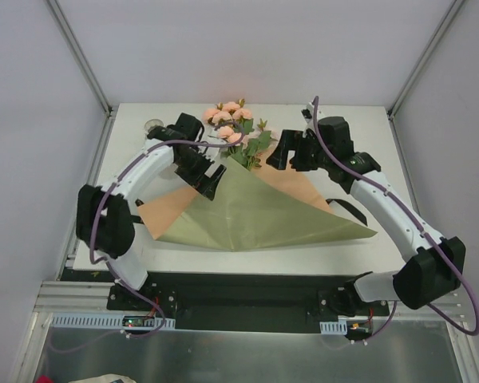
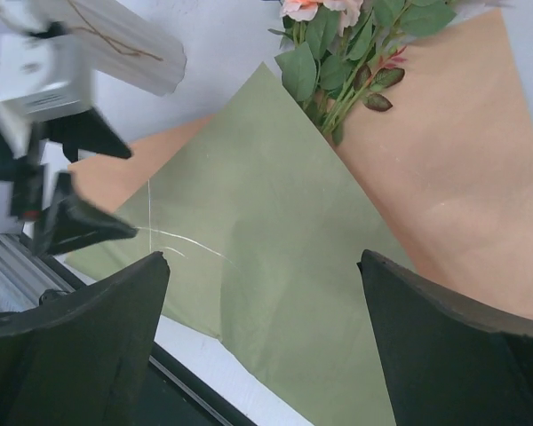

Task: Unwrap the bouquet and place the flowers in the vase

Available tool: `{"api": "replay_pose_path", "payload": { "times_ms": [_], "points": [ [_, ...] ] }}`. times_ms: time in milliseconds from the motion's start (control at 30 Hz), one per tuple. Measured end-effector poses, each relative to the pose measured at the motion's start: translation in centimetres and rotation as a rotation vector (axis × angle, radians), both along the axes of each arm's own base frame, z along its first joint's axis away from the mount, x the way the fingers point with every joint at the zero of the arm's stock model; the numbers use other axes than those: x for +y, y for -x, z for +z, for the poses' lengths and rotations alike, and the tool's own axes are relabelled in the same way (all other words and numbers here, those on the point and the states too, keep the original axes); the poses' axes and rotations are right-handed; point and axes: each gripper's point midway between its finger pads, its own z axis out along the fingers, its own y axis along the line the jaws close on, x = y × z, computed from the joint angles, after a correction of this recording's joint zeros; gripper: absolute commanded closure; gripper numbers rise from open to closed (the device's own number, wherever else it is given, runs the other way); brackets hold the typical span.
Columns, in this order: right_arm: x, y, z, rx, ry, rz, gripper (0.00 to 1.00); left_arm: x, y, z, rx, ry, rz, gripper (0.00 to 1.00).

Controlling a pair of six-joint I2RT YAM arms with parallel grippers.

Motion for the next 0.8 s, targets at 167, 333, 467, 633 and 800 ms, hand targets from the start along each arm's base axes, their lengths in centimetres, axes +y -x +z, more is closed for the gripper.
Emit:
{"api": "replay_pose_path", "payload": {
  "times_ms": [167,333,467,633,800],
  "points": [
    [-1.4,1.0,0.6,-0.038,-0.014,-0.014,0.09,-1.2,-2.5,-4.7,0.102,-0.021,-0.013,0.06],
    [-1.8,0.8,0.8,-0.055,-0.032,-0.018,0.10,-2.5,-5.4,-5.7,0.088,-0.011,-0.015,0.12],
    [-1.6,0.8,0.9,-0.059,-0.048,-0.004,0.11,-3.1,-6.7,-6.0,0.075,0.004,-0.016,0.18],
    [-1.6,0.6,1.3,-0.063,-0.082,0.005,0.12,-3.7,-6.6,-6.9,0.108,0.026,-0.027,0.36],
    [-1.8,0.2,1.6,-0.070,-0.111,0.003,0.12,-4.1,-6.3,-7.1,0.126,0.054,-0.042,0.62]
  ]
}}
